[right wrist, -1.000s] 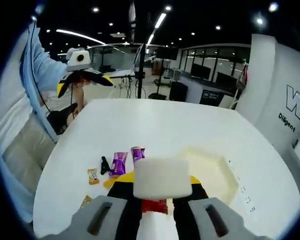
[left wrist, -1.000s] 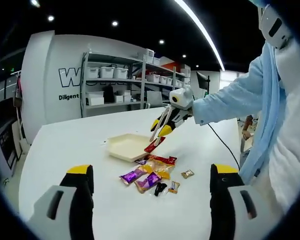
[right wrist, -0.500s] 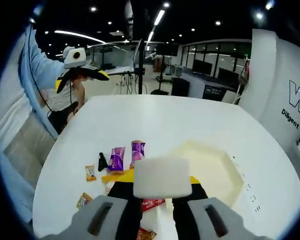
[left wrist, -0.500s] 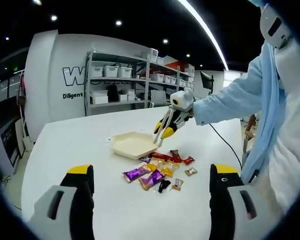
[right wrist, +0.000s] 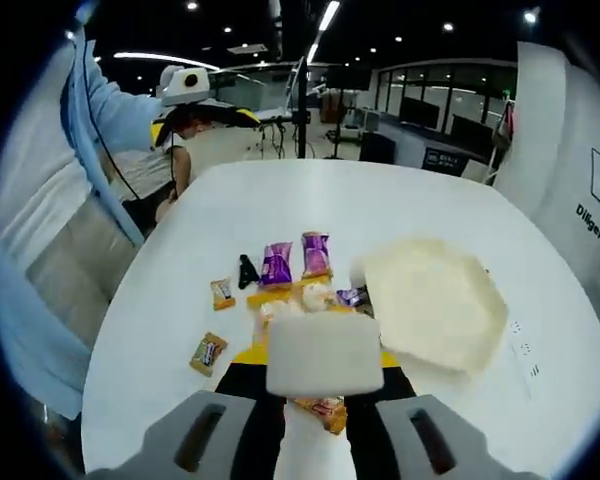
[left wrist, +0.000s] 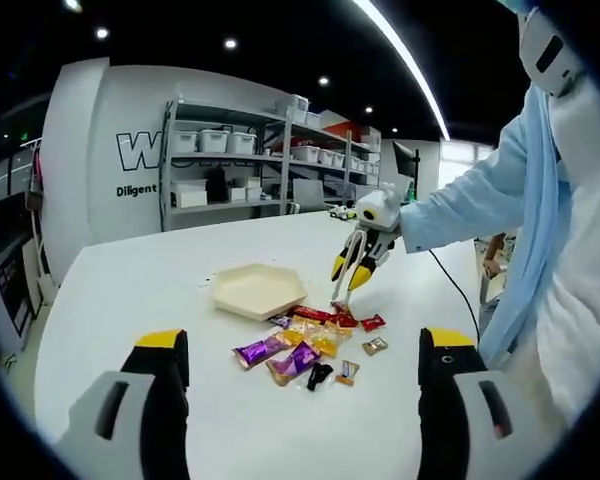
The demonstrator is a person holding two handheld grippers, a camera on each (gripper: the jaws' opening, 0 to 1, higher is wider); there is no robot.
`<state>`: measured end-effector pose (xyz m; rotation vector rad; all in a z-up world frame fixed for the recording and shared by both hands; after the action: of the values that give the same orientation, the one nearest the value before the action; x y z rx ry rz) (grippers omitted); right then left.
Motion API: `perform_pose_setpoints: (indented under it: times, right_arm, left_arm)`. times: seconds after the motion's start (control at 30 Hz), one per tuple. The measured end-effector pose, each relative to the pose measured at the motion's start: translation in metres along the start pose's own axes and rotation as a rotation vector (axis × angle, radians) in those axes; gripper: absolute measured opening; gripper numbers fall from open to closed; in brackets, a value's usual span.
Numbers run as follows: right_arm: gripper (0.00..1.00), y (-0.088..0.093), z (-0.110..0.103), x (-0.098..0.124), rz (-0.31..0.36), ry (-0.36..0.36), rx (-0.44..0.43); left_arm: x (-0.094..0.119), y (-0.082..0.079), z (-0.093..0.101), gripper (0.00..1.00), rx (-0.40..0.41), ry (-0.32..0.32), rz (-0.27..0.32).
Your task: Place the target food into the container with the food tongs after gripping and lifting it, then release it inside without dropping or visibly crushing the food.
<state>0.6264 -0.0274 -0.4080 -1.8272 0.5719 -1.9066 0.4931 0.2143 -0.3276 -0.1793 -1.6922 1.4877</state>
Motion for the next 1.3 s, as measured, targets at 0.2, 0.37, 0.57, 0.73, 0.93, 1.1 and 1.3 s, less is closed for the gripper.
perform_pose_setpoints:
  times: [0.2, 0.37, 0.57, 0.73, 0.93, 1.1, 1.3]
  right_arm:
    - [0.15, 0.012, -0.008, 0.000, -0.054, -0.009, 0.102]
    - [0.15, 0.013, -0.011, -0.003, -0.072, -0.019, 0.179]
    - [0.15, 0.014, -0.008, -0.005, -0.088, -0.032, 0.227]
    - [0.15, 0.016, -0.008, -0.007, -0.116, -0.056, 0.301]
    - [0.15, 0.015, -0.007, -0.012, -0.144, -0.080, 0.407]
    - [0.16, 0.008, -0.005, -0.012, -0.142, -0.107, 0.464]
    - [0.16, 0.008, -0.008, -0.017, -0.177, -0.166, 0.539]
  left_arm:
    - [0.000, -0.001, 0.004, 0.92, -0.006, 0.003, -0.005]
    - [-0.001, 0.002, 0.006, 0.92, -0.001, -0.001, -0.016]
    - [-0.001, 0.000, 0.007, 0.92, 0.002, -0.013, -0.017]
    - [-0.003, 0.000, 0.007, 0.91, 0.007, -0.020, -0.019]
    - [-0.004, 0.000, 0.008, 0.91, 0.015, -0.027, -0.023]
    - [-0.001, 0.000, 0.005, 0.90, 0.025, -0.042, -0.023]
    - [0.002, 0.000, 0.004, 0.89, 0.031, -0.057, -0.022]
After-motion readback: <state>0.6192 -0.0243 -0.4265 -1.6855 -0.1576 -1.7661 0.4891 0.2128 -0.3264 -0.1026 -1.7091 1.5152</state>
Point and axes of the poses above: the point that each gripper's makers call its tool centre point, and the gripper's own axes: x roughly backward along the fingers, z roughly to its right, y roughly out of its underside, the point moved 3 cm from there along x, roughly backward along the fingers, and after that the axes turned 14 degrees about -z, right-handed, at the moved point
